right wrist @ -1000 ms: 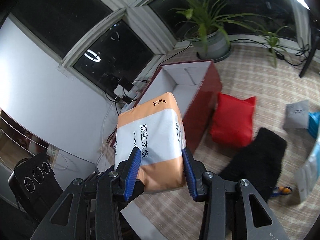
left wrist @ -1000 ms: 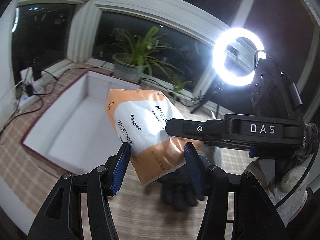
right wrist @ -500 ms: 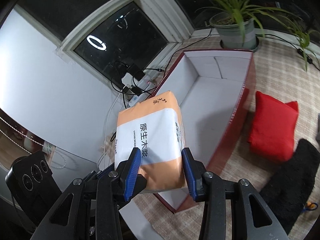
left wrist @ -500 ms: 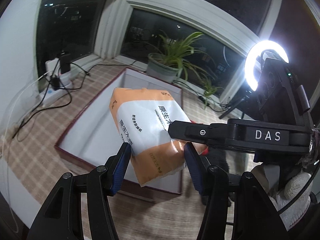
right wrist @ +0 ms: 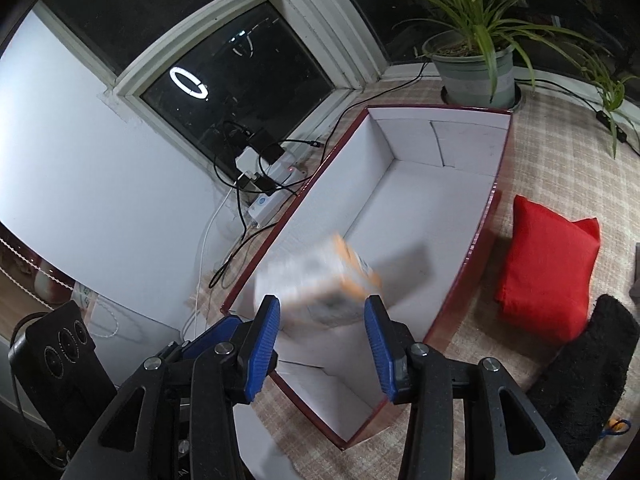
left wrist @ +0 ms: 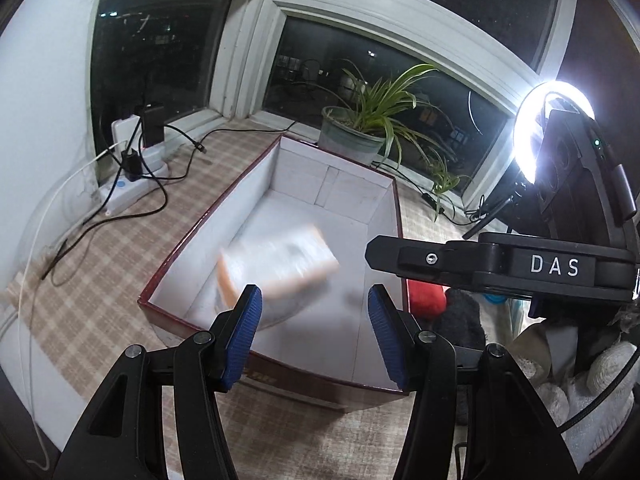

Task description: Organize soft objects

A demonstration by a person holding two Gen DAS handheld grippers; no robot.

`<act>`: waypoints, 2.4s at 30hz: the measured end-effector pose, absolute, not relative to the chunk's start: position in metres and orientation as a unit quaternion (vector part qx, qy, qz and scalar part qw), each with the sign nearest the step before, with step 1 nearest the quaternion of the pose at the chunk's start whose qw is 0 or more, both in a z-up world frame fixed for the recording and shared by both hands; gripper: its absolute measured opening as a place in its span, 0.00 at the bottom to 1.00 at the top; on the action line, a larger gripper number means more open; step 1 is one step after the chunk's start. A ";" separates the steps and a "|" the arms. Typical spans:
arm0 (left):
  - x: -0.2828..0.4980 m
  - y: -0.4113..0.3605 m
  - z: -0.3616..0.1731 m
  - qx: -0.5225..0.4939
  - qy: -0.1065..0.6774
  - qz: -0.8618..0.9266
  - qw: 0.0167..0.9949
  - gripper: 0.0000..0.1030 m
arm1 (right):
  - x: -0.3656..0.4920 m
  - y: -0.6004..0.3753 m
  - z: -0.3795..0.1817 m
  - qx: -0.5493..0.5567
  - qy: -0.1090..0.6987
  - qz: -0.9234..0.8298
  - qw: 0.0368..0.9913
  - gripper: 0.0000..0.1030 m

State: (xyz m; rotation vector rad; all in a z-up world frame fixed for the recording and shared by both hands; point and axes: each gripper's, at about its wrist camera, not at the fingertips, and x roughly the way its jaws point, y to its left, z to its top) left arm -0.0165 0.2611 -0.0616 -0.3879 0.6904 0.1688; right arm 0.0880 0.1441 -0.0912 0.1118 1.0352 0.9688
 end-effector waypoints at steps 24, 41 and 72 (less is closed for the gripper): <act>-0.016 0.231 -0.051 -0.195 0.328 0.051 0.923 0.53 | 0.097 0.018 -0.066 -0.024 0.418 0.288 0.861 0.45; 0.003 0.166 -0.044 -0.193 0.339 -0.036 0.920 0.53 | 0.159 -0.091 -0.089 -0.031 0.480 0.165 0.861 0.45; 0.019 0.110 -0.045 -0.202 0.345 -0.057 0.915 0.53 | 0.189 -0.130 -0.099 -0.095 0.524 0.147 0.834 0.45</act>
